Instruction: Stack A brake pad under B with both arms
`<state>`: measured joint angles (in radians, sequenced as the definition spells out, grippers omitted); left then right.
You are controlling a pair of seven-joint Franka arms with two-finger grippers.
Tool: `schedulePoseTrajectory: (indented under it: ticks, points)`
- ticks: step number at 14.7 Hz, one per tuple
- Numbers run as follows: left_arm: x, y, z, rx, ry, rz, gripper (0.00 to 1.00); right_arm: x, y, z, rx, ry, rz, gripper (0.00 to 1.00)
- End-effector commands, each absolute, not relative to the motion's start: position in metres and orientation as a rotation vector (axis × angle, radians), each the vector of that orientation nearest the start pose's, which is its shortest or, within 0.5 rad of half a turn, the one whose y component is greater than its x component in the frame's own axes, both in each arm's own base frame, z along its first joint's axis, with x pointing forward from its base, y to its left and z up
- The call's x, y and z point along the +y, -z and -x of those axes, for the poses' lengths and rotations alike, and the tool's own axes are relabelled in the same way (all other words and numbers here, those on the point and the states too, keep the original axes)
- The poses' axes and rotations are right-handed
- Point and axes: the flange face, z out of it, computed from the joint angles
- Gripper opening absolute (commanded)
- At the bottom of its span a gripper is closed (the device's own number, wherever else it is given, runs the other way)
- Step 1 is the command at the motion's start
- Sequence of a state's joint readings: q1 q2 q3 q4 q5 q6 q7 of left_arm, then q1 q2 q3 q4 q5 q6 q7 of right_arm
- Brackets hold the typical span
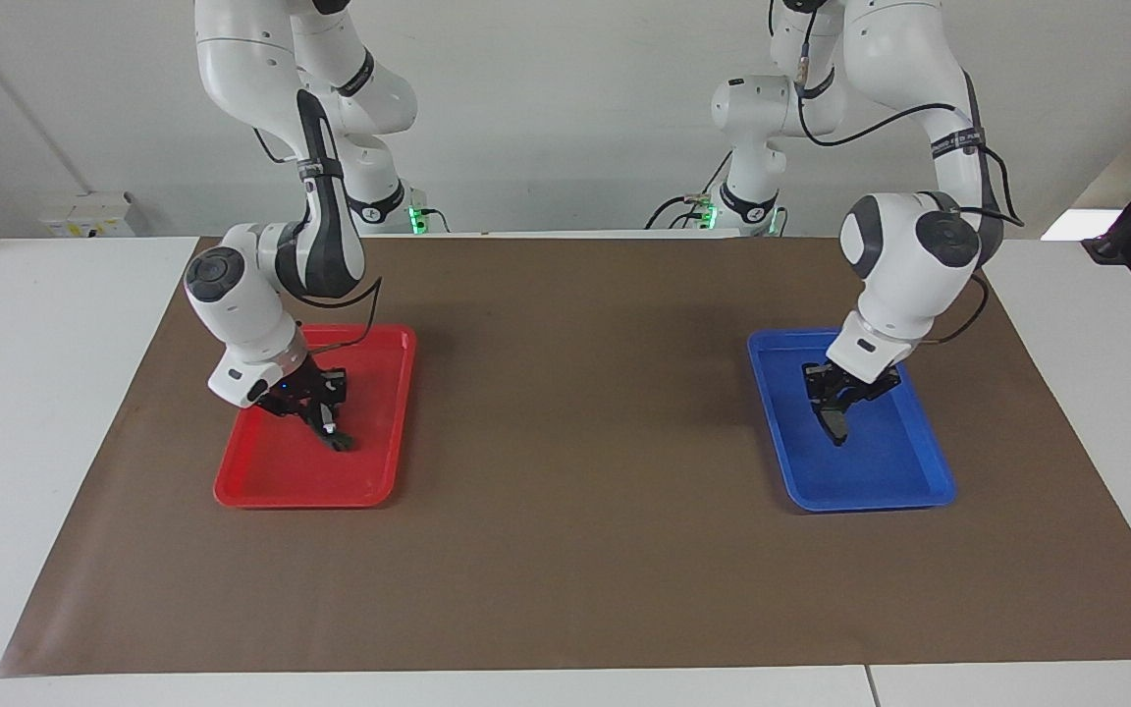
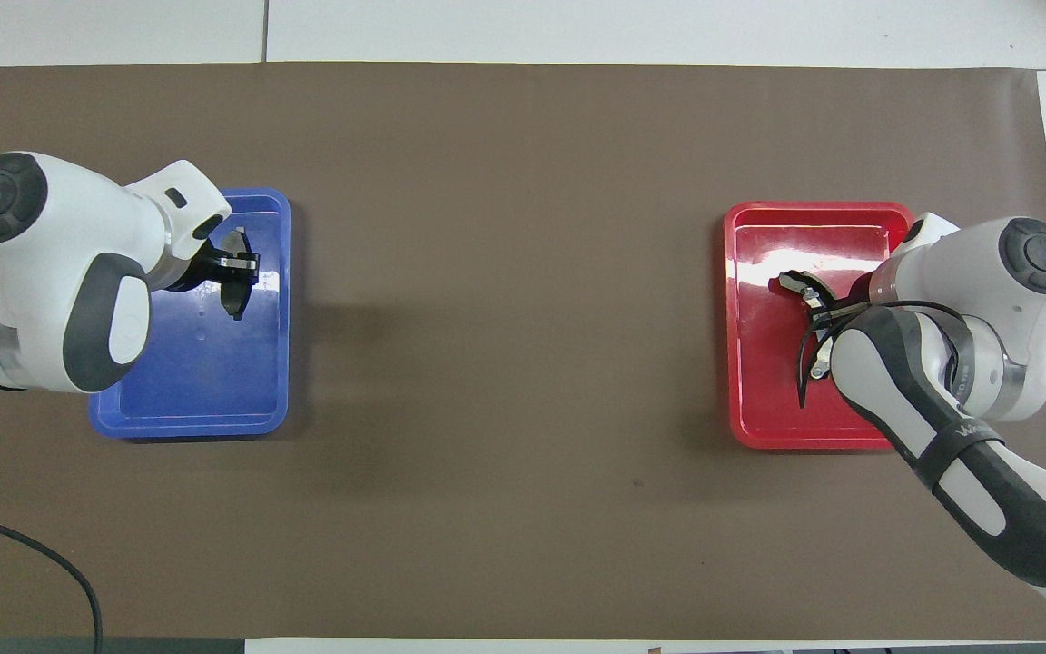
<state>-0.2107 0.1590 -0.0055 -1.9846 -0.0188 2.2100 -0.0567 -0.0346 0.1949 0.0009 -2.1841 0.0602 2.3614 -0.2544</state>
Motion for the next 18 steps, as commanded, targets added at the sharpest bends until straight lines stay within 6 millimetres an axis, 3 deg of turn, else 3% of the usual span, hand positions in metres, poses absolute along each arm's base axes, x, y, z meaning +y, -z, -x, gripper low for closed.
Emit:
schedulePoseTrajectory:
  ticks: [1,3,5,9,12,15,17,18]
  points:
    - [-0.192,-0.383,-0.569,0.244,0.1,3.151,0.01,-0.021,-0.323,-0.561,-0.081,0.013,3.08,0.0]
    - [-0.233,-0.376,-0.56,0.26,0.132,3.16,0.01,-0.022,-0.342,-0.572,-0.078,0.032,3.084,0.0]
    - [-0.269,-0.357,-0.56,0.249,0.132,3.184,0.01,-0.022,-0.361,-0.58,-0.093,0.029,3.087,0.0]
    - [-0.34,-0.325,-0.56,0.258,0.161,3.222,0.01,-0.016,-0.382,-0.584,-0.112,0.012,3.083,0.0]
    - [-0.371,-0.305,-0.556,0.248,0.15,3.226,0.01,-0.003,-0.394,-0.59,-0.143,-0.016,3.075,0.0]
    - [-0.374,-0.301,-0.552,0.252,0.145,3.224,0.01,0.057,-0.399,-0.593,-0.192,0.011,3.068,0.0]
    - [-0.381,-0.298,-0.545,0.252,0.13,3.222,0.08,0.094,-0.4,-0.593,-0.194,0.03,3.06,0.0]
    - [-0.381,-0.297,-0.544,0.249,0.121,3.219,0.25,0.114,-0.401,-0.592,-0.223,0.055,3.056,0.0]
